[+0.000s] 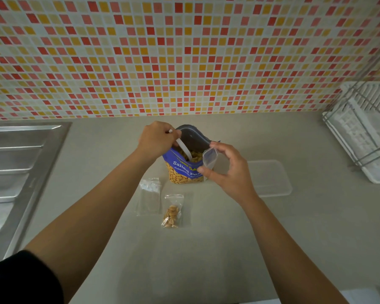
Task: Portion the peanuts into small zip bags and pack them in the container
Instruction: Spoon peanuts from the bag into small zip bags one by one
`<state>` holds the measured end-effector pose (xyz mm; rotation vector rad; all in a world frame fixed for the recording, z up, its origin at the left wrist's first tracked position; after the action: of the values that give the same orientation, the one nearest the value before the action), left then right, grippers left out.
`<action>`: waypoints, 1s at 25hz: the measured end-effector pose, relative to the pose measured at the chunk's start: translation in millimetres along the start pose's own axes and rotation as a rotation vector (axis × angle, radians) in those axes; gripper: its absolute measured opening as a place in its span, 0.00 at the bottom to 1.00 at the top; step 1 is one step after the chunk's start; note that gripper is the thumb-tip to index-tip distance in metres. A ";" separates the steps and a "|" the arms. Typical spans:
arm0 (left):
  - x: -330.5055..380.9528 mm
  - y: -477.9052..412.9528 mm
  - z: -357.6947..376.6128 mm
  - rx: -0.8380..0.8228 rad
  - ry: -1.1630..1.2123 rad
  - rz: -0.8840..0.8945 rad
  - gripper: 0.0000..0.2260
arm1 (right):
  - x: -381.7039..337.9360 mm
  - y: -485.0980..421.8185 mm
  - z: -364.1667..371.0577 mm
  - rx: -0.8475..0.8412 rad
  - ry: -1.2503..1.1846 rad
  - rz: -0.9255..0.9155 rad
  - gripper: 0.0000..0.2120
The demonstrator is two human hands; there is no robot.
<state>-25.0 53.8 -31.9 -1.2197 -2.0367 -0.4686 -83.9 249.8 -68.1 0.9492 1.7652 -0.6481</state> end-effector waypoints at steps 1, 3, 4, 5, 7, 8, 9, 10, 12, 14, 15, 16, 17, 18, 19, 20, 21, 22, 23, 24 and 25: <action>-1.1 0.8 -1.9 0.021 0.092 -0.029 0.11 | 0.8 0.0 0.4 -0.001 -0.025 0.019 0.28; -0.8 2.4 -6.6 0.070 0.229 -0.067 0.11 | 1.5 1.2 0.8 0.014 -0.101 0.056 0.29; -1.1 3.2 -9.2 0.096 0.279 -0.086 0.11 | 1.0 1.8 0.5 0.034 -0.140 0.066 0.28; -2.3 3.9 -12.3 0.122 0.318 -0.110 0.11 | -0.3 2.5 -0.6 0.059 -0.173 0.067 0.26; -6.1 5.2 -17.4 0.155 0.371 -0.168 0.11 | -3.5 2.8 -3.2 0.112 -0.207 0.069 0.24; -8.4 5.7 -19.1 0.165 0.393 -0.191 0.12 | -4.4 2.6 -4.1 0.137 -0.211 0.079 0.24; -11.2 6.2 -20.5 0.172 0.412 -0.208 0.12 | -5.1 2.4 -5.2 0.162 -0.212 0.089 0.25; -13.8 6.9 -21.7 0.178 0.430 -0.226 0.12 | -5.6 2.2 -6.0 0.186 -0.206 0.096 0.26; -20.2 8.6 -24.1 0.188 0.463 -0.271 0.12 | -9.1 2.2 -6.3 0.215 -0.165 0.093 0.26; -26.2 8.9 -27.3 0.201 0.485 -0.305 0.12 | -14.4 1.6 -5.6 0.231 -0.092 0.076 0.26; -28.9 8.4 -29.3 0.210 0.490 -0.317 0.13 | -17.1 1.2 -5.3 0.239 -0.055 0.066 0.26; -31.2 8.0 -31.6 0.222 0.491 -0.329 0.13 | -19.6 0.8 -4.8 0.249 -0.022 0.061 0.26; -33.7 7.2 -34.8 0.235 0.489 -0.340 0.13 | -22.1 0.7 -4.2 0.260 0.007 0.057 0.26; -36.0 5.8 -38.4 0.248 0.488 -0.350 0.12 | -24.3 0.3 -3.1 0.272 0.035 0.052 0.27; -37.8 3.8 -42.6 0.257 0.492 -0.356 0.12 | -26.4 0.0 -1.8 0.282 0.066 0.044 0.27; -38.4 1.3 -47.8 0.268 0.499 -0.358 0.11 | -28.5 -0.4 0.0 0.290 0.099 0.034 0.28; -37.6 -1.1 -54.0 0.280 0.506 -0.358 0.10 | -31.1 -0.9 1.9 0.297 0.131 0.022 0.28; -35.9 -3.8 -60.4 0.293 0.511 -0.356 0.09 | -33.7 -1.7 3.8 0.302 0.163 0.013 0.28; -33.6 -6.4 -66.5 0.303 0.513 -0.351 0.09 | -36.5 -2.7 5.5 0.305 0.191 0.011 0.28; -30.5 -8.4 -71.9 0.310 0.513 -0.342 0.09 | -39.2 -3.7 7.3 0.307 0.215 0.011 0.28; -26.4 -10.0 -75.9 0.311 0.513 -0.327 0.09 | -41.8 -4.9 9.3 0.309 0.231 0.008 0.27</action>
<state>3.6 -14.3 1.3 -0.5122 -1.7732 -0.5294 -74.7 227.1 -32.6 1.2831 1.8947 -0.8509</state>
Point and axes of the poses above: each hand's wrist, its own y-axis away from the middle knuckle, its own z-axis out of the palm, x = y × z, the point moved 5 cm from there along -y, towards the middle knuckle, and after that the axes turned 15 degrees about z, right-handed, at the moved point
